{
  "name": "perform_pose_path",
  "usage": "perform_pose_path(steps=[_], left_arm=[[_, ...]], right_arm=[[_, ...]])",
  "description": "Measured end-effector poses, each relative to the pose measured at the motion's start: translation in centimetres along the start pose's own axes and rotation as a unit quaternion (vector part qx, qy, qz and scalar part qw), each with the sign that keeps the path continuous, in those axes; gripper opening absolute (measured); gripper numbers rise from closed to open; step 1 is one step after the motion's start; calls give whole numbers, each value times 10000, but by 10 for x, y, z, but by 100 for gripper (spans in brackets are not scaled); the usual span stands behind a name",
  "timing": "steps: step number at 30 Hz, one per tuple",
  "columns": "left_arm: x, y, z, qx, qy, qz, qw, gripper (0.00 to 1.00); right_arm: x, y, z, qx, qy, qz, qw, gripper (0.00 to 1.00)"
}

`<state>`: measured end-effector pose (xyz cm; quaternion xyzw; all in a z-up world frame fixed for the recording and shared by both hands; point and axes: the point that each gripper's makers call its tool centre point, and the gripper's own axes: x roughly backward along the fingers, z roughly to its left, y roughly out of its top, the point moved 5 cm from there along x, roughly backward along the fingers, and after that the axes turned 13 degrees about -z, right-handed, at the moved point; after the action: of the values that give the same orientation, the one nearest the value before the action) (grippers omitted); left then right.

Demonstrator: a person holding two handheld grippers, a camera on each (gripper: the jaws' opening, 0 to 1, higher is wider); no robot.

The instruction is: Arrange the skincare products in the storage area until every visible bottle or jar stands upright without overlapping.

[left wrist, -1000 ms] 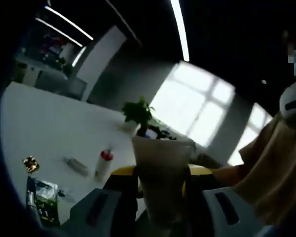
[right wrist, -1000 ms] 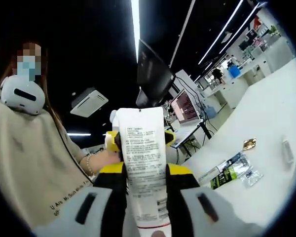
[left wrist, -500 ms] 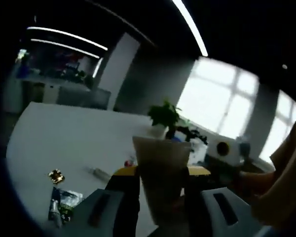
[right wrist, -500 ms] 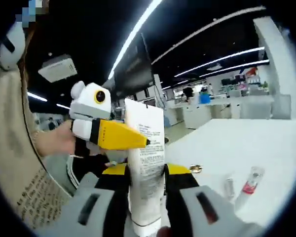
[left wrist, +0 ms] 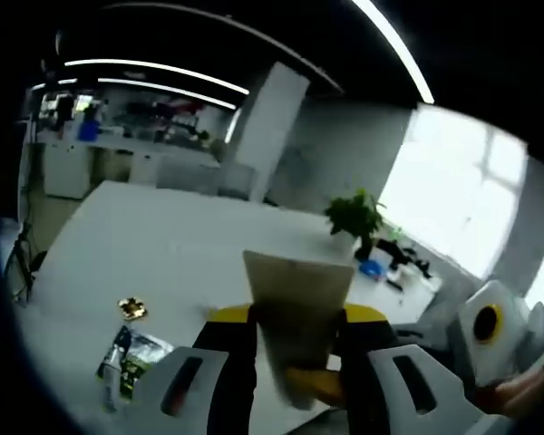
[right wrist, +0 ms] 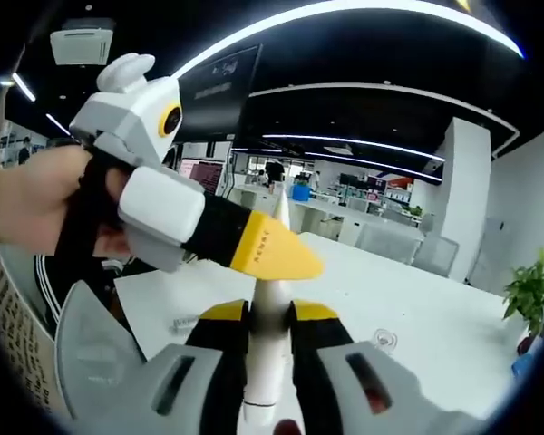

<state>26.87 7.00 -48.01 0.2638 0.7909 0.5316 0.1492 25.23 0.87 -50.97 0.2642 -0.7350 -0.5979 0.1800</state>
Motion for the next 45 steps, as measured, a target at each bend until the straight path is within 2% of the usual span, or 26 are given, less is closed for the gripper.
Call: perform_pose_path(steps=[4, 6, 9, 14, 17, 19, 21, 22, 24, 25, 27, 28, 29, 31, 33, 36, 39, 45], left_arm=[[0, 6, -6, -206, 44, -190, 9996, 31], [1, 10, -6, -292, 18, -301, 9991, 31], [2, 12, -5, -259, -69, -323, 9991, 32], [1, 16, -8, -243, -394, -254, 9986, 33], [3, 16, -12, -277, -769, -140, 9966, 33], [5, 16, -14, -393, -1167, -38, 9924, 32], [9, 17, -16, -390, -1612, 73, 9861, 30], [11, 19, -16, -422, -1862, 138, 9815, 29], [14, 21, -15, -617, -2172, 231, 9739, 23], [16, 23, -14, -675, -2293, 257, 9707, 19], [19, 31, -12, -873, -2509, 151, 9640, 11], [20, 32, -10, -924, -2565, 207, 9619, 9], [22, 34, -11, -964, -2762, 252, 9559, 7], [23, 38, -11, -964, -2893, 226, 9521, 5], [25, 40, -13, -888, -3041, 233, 9482, 7], [23, 41, -14, -819, -3136, 270, 9456, 12], [21, 39, -15, -867, -3197, 305, 9431, 13], [24, 37, -25, -689, -3487, 318, 9342, 15]], right_arm=[[-1, 5, -3, 23, -123, -71, 9999, 16], [-1, 9, -4, -265, -26, -217, 9994, 13], [1, 11, -9, -332, 101, -256, 9991, 11], [6, 14, -13, -701, 299, -397, 9963, 9], [11, 13, -15, -1307, 477, -505, 9890, 9], [15, 12, -16, -1838, 658, -597, 9789, 9], [20, 13, -19, -2378, 887, -764, 9642, 9], [22, 12, -19, -2567, 975, -805, 9582, 9], [29, 15, -19, -2812, 1325, -938, 9458, 9], [31, 15, -19, -2948, 1371, -954, 9409, 9], [36, 13, -18, -3001, 1614, -918, 9356, 9], [37, 13, -19, -2998, 1608, -938, 9357, 9], [39, 13, -17, -2935, 1771, -980, 9343, 9], [40, 14, -18, -3021, 1838, -1008, 9300, 9], [40, 16, -19, -3077, 1925, -1064, 9257, 9], [38, 21, -21, -3042, 2016, -1133, 9241, 9], [36, 30, -21, -3053, 2201, -1261, 9179, 10], [32, 38, -15, -2970, 2573, -1257, 9109, 10]])
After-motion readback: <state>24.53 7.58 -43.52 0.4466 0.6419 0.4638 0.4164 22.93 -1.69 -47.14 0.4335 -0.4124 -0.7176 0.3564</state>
